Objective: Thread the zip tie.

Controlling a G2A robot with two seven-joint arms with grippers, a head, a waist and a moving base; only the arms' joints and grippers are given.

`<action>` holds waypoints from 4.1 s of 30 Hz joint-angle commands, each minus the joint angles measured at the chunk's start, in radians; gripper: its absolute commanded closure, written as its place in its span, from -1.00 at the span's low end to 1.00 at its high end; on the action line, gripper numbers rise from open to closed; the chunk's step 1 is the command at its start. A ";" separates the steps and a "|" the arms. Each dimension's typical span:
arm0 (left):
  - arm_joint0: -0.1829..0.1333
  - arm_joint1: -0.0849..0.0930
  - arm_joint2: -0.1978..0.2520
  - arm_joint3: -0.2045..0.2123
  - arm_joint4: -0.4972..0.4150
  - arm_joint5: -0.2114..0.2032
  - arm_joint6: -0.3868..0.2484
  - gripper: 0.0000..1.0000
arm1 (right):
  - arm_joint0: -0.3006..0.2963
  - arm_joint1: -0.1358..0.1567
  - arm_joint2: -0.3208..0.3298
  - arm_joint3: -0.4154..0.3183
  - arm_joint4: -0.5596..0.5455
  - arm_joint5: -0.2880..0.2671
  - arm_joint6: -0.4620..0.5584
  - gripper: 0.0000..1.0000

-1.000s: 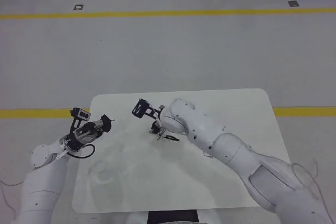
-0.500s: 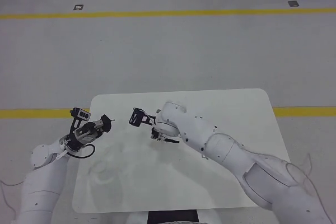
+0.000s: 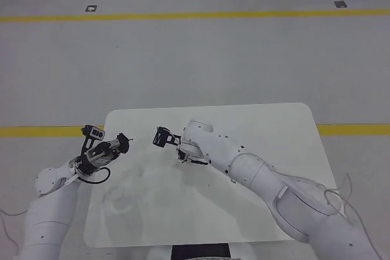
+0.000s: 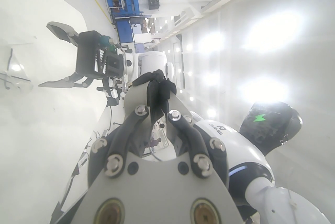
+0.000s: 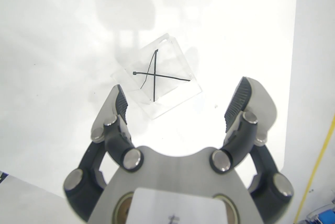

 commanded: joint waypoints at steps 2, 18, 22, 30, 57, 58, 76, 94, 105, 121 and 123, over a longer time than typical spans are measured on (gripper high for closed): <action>0.000 0.000 0.000 0.000 0.000 0.000 0.000 1.00 | 0.007 -0.016 -0.007 0.039 -0.005 -0.010 0.001 -0.14; 0.000 0.000 0.000 0.000 0.000 0.000 0.000 1.00 | 0.010 -0.058 -0.013 0.129 -0.045 -0.063 0.004 0.40; 0.000 0.000 0.000 0.000 0.000 0.000 0.000 1.00 | 0.007 -0.066 -0.028 0.136 -0.043 -0.063 0.006 0.48; 0.000 0.000 0.000 0.000 0.000 0.000 0.000 1.00 | 0.017 -0.084 -0.077 0.172 -0.004 -0.063 0.004 0.56; 0.000 0.000 0.000 0.000 0.000 0.000 0.000 1.00 | 0.086 -0.189 -0.195 0.367 0.171 -0.063 -0.001 0.76; 0.000 0.000 0.000 0.000 0.000 0.000 0.000 1.00 | 0.087 -0.192 -0.195 0.372 0.174 -0.063 0.006 0.78; 0.000 0.000 0.000 0.000 0.000 0.000 0.000 1.00 | 0.094 -0.242 -0.195 0.459 0.205 -0.063 -0.012 0.70; 0.000 0.000 0.000 0.000 0.000 0.000 0.000 1.00 | 0.088 -0.274 -0.195 0.525 0.178 -0.063 -0.055 0.82; 0.000 0.000 0.000 0.000 0.000 0.000 0.000 1.00 | 0.084 -0.293 -0.195 0.558 0.162 -0.063 -0.068 0.78; 0.000 0.000 0.000 0.000 0.000 0.000 0.000 1.00 | 0.084 -0.309 -0.195 0.584 0.160 -0.063 -0.060 0.76; 0.000 0.000 0.000 0.000 0.000 0.000 0.000 1.00 | 0.084 -0.311 -0.195 0.586 0.161 -0.063 -0.058 0.88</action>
